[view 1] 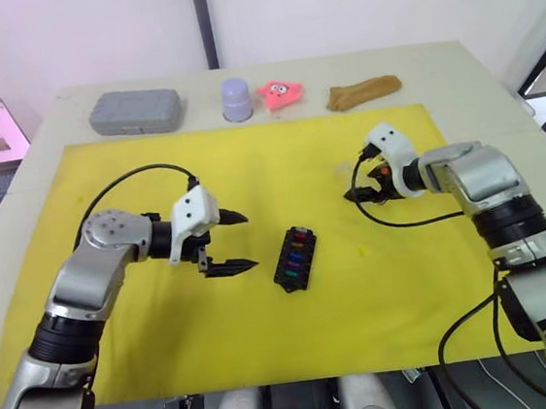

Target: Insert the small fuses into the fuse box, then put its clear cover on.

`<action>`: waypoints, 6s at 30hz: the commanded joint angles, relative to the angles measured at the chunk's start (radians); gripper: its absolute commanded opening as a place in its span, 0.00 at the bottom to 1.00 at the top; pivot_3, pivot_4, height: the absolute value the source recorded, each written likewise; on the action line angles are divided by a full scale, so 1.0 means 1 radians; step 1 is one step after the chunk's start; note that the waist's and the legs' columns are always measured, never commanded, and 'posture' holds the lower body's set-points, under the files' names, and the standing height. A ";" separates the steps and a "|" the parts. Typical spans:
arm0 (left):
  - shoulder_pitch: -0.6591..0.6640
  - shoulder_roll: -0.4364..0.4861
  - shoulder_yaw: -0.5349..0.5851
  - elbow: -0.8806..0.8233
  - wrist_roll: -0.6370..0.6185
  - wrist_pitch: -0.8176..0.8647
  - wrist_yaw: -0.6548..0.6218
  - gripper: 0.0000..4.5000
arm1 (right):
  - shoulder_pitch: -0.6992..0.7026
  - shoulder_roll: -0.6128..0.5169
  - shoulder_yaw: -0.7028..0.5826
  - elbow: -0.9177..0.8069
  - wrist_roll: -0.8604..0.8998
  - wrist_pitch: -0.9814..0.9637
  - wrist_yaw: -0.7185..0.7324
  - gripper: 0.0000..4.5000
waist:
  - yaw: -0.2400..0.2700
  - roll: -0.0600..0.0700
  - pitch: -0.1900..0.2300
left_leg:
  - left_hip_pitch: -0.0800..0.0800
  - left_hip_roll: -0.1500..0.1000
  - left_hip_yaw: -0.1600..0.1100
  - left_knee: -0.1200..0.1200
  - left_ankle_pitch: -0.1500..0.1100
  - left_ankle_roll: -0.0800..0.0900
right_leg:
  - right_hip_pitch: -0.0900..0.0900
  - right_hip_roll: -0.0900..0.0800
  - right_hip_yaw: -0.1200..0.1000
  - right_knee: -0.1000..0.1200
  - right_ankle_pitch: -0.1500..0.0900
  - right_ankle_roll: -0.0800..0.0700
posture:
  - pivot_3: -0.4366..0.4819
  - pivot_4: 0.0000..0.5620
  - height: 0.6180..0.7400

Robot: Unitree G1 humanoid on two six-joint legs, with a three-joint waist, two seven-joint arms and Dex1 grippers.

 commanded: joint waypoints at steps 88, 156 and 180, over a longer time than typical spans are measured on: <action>0.005 -0.129 -0.136 0.234 0.047 -0.114 0.176 1.00 | -0.075 0.022 -0.234 -0.630 0.274 0.377 -0.168 0.38 | 0.024 0.004 0.002 | 0.000 -0.002 0.000 0.000 0.000 -0.001 | 0.001 -0.002 0.000 -0.001 0.000 0.000 | 0.48 0.27 1.00; -0.115 -0.214 -0.175 0.462 0.160 -0.339 -0.131 0.57 | -0.047 -0.088 0.285 -0.760 0.299 0.246 0.101 0.38 | 0.019 0.004 0.002 | 0.000 -0.005 -0.001 0.000 0.001 0.003 | 0.002 -0.006 -0.002 -0.001 0.000 0.000 | 0.48 0.27 1.00; -0.096 -0.221 -0.173 0.447 0.172 -0.334 -0.114 0.57 | -0.045 -0.065 0.360 -0.722 0.184 0.206 0.167 0.38 | 0.008 0.004 0.002 | 0.000 -0.005 -0.002 -0.001 0.001 0.003 | 0.002 -0.006 -0.003 -0.001 0.000 0.000 | 0.48 0.27 1.00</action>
